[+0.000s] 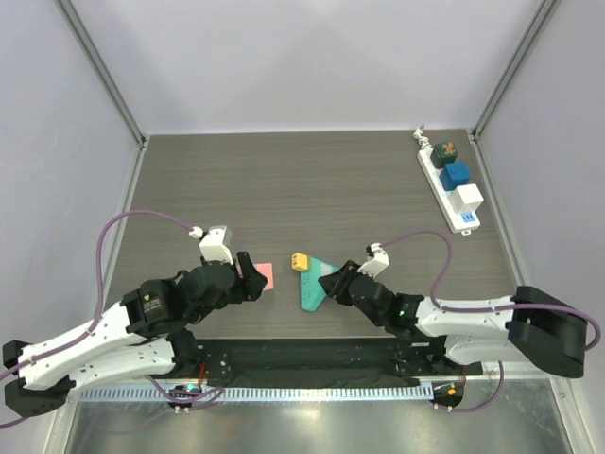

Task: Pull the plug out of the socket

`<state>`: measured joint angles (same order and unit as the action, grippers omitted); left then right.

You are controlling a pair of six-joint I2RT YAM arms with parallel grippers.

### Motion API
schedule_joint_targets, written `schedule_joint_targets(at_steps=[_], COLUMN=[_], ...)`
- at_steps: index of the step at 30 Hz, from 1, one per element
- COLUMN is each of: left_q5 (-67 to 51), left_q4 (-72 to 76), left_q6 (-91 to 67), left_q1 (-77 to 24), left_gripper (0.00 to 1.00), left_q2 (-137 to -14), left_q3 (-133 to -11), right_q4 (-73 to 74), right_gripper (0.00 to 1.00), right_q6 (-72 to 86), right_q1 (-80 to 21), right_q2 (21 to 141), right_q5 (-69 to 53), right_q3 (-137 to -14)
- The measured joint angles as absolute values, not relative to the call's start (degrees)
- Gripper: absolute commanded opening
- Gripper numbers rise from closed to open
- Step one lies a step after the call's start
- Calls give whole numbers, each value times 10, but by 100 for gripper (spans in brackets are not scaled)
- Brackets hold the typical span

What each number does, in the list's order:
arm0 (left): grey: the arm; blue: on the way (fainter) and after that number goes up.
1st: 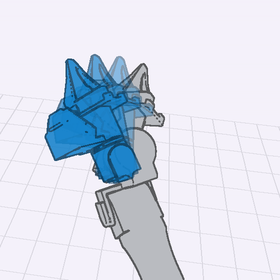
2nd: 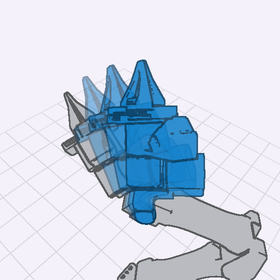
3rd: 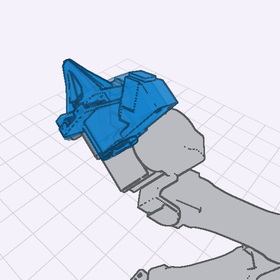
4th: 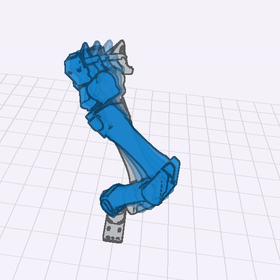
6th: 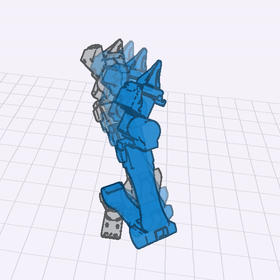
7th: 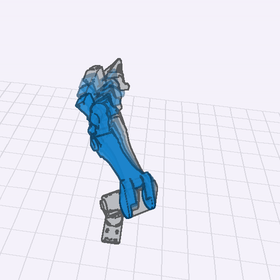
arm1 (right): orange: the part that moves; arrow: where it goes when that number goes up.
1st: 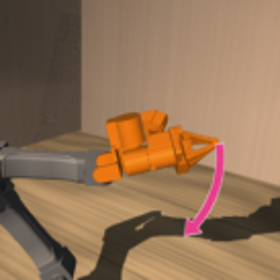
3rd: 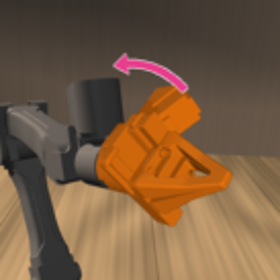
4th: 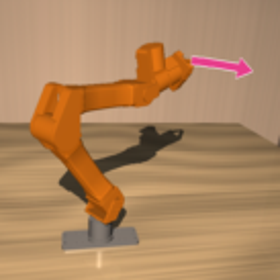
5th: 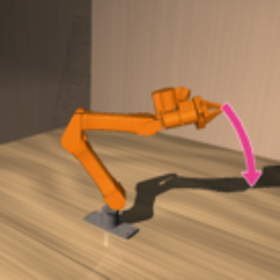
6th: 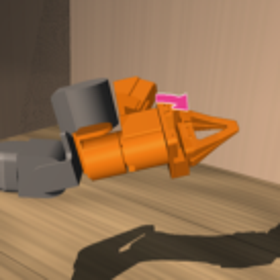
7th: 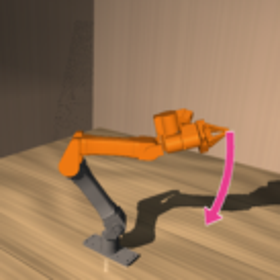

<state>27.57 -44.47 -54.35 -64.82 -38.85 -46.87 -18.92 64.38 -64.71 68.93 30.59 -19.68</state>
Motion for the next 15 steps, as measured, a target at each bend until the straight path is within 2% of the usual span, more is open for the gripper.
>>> schedule_joint_targets(at_steps=[7, 15], left_q5=[330, 322], left_q4=[-511, -463], left_q6=[-584, -567], left_q1=[-648, -620], left_gripper=[0, 0], left_q2=[-387, -459], left_q3=[-408, -367], right_q4=[-187, -182], right_gripper=[1, 1], right_q6=[629, 607], right_q1=[-609, -601], right_q2=[568, 538], right_q5=[283, 258], right_q3=[-112, -98])
